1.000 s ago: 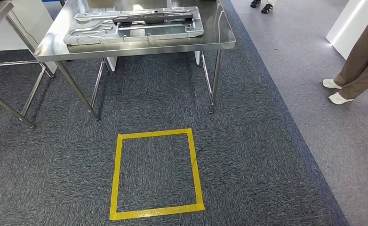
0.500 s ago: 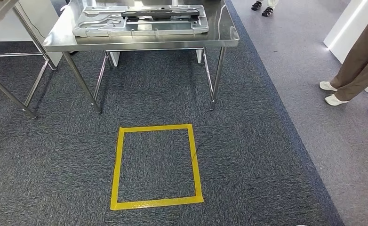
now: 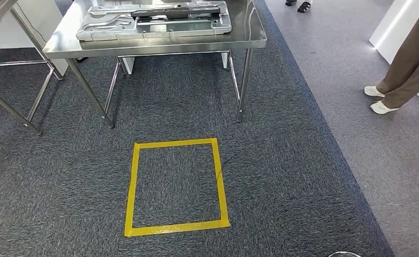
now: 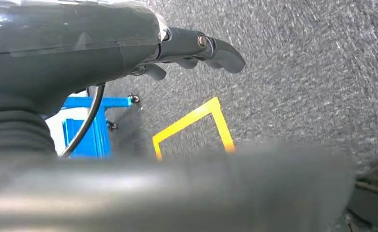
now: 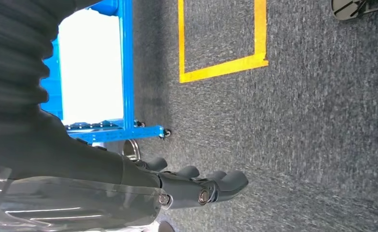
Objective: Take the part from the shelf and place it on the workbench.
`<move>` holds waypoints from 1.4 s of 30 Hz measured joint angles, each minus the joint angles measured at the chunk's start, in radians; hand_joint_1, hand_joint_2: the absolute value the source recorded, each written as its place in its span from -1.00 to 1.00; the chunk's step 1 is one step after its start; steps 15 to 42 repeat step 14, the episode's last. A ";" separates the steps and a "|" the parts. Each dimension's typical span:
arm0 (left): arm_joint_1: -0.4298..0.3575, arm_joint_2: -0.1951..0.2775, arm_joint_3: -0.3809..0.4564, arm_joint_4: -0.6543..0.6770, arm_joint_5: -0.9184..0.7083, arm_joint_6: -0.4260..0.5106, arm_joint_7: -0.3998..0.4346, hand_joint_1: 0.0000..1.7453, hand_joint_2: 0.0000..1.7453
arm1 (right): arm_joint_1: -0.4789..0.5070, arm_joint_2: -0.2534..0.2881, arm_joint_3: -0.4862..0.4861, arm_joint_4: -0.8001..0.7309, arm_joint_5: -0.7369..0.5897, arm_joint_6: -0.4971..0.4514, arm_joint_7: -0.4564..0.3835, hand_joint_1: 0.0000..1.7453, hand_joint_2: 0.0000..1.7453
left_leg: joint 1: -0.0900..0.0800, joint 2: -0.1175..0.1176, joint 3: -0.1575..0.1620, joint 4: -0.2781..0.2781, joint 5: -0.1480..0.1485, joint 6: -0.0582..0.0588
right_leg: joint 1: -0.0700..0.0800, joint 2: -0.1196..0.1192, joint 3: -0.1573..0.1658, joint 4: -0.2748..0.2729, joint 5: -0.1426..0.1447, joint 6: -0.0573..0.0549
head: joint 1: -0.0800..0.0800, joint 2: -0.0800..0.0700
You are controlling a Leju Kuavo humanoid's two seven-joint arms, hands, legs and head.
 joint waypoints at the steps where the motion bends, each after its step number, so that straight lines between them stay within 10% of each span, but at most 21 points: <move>1: 0.000 0.000 0.000 0.000 0.003 0.000 0.000 -1.00 1.00 | 0.000 0.000 0.001 0.000 0.001 0.001 -0.004 -1.00 -0.50 | 0.001 0.000 0.000 -0.001 0.001 -0.002 | 0.001 0.000 0.000 0.000 0.000 -0.001 | 0.000 0.000; 4: 0.001 0.000 0.001 0.000 0.007 -0.004 0.000 -1.00 1.00 | -0.001 0.000 0.008 0.000 -0.002 0.010 -0.014 -1.00 1.00 | 0.001 0.000 0.000 -0.004 0.003 -0.011 | 0.001 0.000 0.000 0.001 0.000 -0.003 | 0.000 0.000; 42: 0.011 0.015 -0.063 -0.001 0.074 -0.039 -0.002 -1.00 1.00 | 0.009 -0.006 0.083 -0.004 -0.110 0.050 -0.063 -1.00 1.00 | 0.001 -0.001 -0.001 -0.004 0.005 -0.019 | -0.001 0.000 0.000 0.002 0.001 -0.003 | 0.000 0.000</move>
